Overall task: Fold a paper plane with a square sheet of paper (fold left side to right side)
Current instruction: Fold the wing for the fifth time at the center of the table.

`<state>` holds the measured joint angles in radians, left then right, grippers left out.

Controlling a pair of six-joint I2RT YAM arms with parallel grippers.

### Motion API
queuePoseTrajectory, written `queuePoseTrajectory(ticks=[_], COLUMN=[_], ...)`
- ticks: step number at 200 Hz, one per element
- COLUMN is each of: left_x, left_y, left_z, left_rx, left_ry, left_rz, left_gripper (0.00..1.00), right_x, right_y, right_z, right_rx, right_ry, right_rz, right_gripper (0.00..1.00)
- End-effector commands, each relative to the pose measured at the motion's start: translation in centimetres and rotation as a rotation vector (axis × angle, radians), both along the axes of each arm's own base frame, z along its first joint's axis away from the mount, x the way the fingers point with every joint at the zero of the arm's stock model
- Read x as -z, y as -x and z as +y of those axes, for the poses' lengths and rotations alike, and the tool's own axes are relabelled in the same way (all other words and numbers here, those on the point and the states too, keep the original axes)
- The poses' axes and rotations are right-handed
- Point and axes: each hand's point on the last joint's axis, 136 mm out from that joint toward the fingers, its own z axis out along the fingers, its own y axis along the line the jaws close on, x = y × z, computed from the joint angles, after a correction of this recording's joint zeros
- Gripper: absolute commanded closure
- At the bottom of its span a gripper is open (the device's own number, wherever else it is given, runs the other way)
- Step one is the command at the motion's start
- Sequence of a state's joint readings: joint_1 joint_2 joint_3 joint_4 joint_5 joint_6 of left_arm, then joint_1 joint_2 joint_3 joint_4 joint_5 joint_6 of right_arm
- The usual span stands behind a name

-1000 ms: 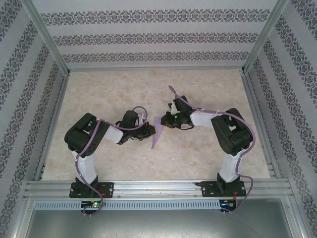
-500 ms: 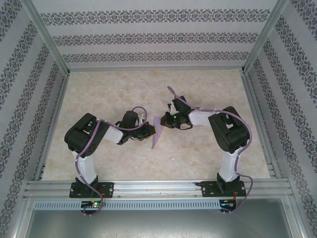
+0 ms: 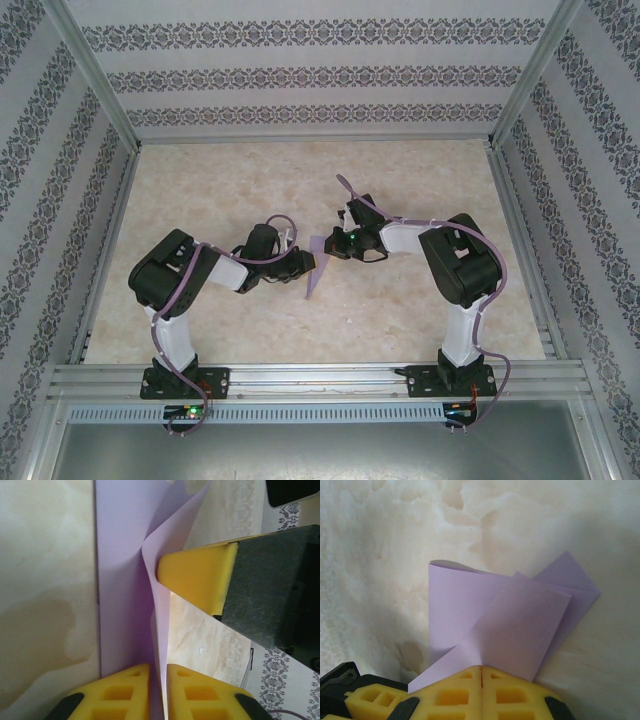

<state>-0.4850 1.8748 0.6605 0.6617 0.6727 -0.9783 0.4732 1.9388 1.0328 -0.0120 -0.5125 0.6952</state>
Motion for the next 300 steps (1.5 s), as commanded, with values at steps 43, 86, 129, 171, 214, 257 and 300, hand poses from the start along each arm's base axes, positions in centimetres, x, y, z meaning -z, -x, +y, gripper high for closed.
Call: queuePoseTrajectory(ticks=[43,86,129,171,214,257,300], left_x=[0.9,-3.2,-5.5,-5.5,-4.1,-1.9,-0.4], left_y=[-0.3,0.9,2.3,2.3,1.7,2.0,2.1], left_z=[5.4,4.3,1.1,-1.7,-2.5,-2.3,-1.4], left_rx=[-0.145,-0.048,0.077,0.153,0.191,0.228,0.229], left_ry=[-0.259,-0.218,-0.123,-0.103,-0.144,-0.207,-0.273], left_rz=[-0.001,-0.032,-0.020,-0.011,0.009,0.053,0.071], left_gripper=[0.73,0.79,0.88,0.90,0.90,0.90,0.90], right_x=[3.7,3.5,3.7,3.9,3.9,4.0,4.2], right_y=[2.3,2.3,2.5,2.6,2.6,2.8,2.9], right_z=[-2.7,-2.7,-2.6,-2.5,-2.6,-2.8,-3.0], right_rx=[0.024,0.019,0.016,0.009,0.002,-0.005,-0.007], right_ry=[0.132,0.129,0.131,0.138,0.148,0.168,0.180], right_rz=[0.092,0.088,0.094,0.099,0.101,0.106,0.108], right_gripper=[1.00,1.00,1.00,1.00,1.00,1.00,1.00])
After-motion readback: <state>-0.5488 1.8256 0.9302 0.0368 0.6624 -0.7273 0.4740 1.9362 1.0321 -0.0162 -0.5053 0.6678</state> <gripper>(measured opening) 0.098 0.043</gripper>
